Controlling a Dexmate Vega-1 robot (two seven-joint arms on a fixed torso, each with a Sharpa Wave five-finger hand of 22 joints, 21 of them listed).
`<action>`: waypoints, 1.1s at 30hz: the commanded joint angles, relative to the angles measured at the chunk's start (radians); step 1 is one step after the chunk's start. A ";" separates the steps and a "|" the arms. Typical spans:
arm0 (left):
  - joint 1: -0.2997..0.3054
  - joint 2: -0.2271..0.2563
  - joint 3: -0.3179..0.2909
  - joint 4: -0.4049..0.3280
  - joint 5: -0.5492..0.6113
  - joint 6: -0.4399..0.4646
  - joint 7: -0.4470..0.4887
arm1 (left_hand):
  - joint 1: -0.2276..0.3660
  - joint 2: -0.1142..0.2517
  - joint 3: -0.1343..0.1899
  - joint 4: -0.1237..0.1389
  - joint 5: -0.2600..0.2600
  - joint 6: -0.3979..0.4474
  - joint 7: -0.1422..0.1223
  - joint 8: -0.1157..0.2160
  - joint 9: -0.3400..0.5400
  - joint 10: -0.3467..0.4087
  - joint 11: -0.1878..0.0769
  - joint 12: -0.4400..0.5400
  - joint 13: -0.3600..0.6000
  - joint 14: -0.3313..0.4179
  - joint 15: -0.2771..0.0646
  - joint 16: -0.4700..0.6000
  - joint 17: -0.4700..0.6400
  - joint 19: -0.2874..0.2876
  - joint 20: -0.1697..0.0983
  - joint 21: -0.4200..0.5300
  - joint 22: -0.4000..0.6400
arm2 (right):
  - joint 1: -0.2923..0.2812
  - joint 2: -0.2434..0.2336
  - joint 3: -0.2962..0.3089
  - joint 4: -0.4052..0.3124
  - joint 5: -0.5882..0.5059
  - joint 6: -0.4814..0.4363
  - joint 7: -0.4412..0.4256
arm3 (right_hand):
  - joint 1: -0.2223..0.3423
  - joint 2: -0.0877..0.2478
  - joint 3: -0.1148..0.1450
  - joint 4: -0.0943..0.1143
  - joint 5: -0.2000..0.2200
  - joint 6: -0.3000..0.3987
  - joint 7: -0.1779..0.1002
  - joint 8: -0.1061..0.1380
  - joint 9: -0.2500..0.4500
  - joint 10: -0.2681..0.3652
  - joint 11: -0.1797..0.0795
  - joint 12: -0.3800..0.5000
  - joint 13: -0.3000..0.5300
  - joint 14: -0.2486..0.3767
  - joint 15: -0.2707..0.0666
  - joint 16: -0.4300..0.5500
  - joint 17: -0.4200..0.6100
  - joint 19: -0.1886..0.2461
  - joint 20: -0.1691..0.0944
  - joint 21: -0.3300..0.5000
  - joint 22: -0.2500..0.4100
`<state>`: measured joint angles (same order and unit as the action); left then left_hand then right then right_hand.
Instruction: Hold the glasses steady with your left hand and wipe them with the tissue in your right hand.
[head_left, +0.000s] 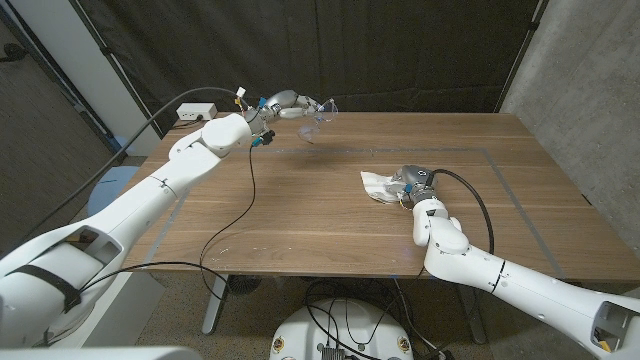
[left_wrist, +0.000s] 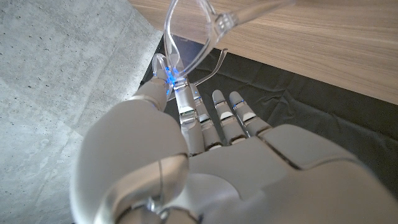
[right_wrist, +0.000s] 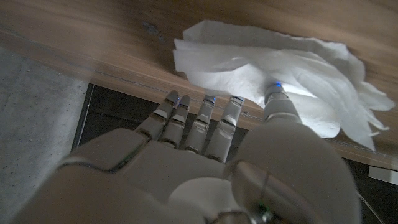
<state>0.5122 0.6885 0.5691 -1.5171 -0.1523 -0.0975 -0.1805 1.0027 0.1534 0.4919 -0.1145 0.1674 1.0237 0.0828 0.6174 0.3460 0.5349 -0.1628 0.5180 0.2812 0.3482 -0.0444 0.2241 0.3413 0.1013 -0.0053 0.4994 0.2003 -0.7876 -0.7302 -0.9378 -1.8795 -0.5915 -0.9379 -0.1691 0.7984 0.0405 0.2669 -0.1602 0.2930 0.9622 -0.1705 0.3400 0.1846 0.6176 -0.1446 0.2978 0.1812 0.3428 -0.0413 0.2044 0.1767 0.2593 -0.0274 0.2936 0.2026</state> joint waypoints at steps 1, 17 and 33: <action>-0.005 -0.002 0.004 0.012 -0.004 -0.001 -0.007 | 0.005 0.001 0.021 0.010 0.005 0.015 0.011 -0.003 0.002 0.024 -0.023 0.005 0.001 -0.004 -0.120 -0.003 0.005 -0.007 -0.001 0.004 -0.001 | -0.060 0.009 0.061 0.024 0.023 0.124 -0.140 | 0.071 0.047 0.024 0.001 -0.004 0.097 0.019 0.020 0.003 0.062 -0.018 0.014 0.000 0.055 -0.122 0.007 0.003 0.030 -0.014 0.019 0.005; -0.007 -0.007 0.011 0.014 -0.009 0.002 -0.016 | 0.006 0.002 0.024 0.007 0.004 0.019 0.011 -0.006 0.005 0.021 -0.023 0.005 0.002 -0.006 -0.118 -0.003 0.008 -0.010 0.000 0.005 -0.001 | -0.186 0.113 0.244 0.081 0.148 0.314 -0.441 | 0.127 0.063 0.032 0.001 -0.024 0.155 0.070 0.014 0.005 0.134 -0.023 0.019 -0.001 0.108 -0.159 -0.004 -0.001 0.057 -0.038 0.037 0.011; -0.013 -0.008 0.026 0.004 -0.011 0.021 -0.041 | 0.005 0.001 0.026 0.005 0.003 0.018 0.013 -0.010 0.009 0.017 -0.024 0.006 0.002 -0.008 -0.117 -0.003 0.012 -0.012 0.000 0.007 0.000 | -0.216 0.337 0.392 0.257 0.233 0.701 -0.948 | 0.149 0.074 0.039 0.007 -0.031 0.169 0.086 0.003 0.007 0.175 -0.008 0.019 -0.001 0.157 -0.156 -0.003 0.001 0.081 -0.034 0.055 0.015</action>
<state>0.5012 0.6804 0.5865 -1.5043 -0.1604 -0.0908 -0.2066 1.0027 0.1532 0.4988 -0.1213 0.1665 1.0259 0.0851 0.6031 0.3512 0.5350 -0.1627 0.5179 0.2810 0.3425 -0.0389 0.2242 0.3507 0.0922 -0.0070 0.4993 0.2003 -0.9866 -0.5101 -0.6301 -1.7083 -0.4049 -0.4579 -0.7819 0.9337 0.1124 0.2983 -0.1529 0.2658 1.1291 -0.0926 0.3463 0.1903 0.7820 -0.1562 0.3119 0.1763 0.4860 -0.0460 0.2044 0.1769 0.3353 -0.0395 0.3411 0.2119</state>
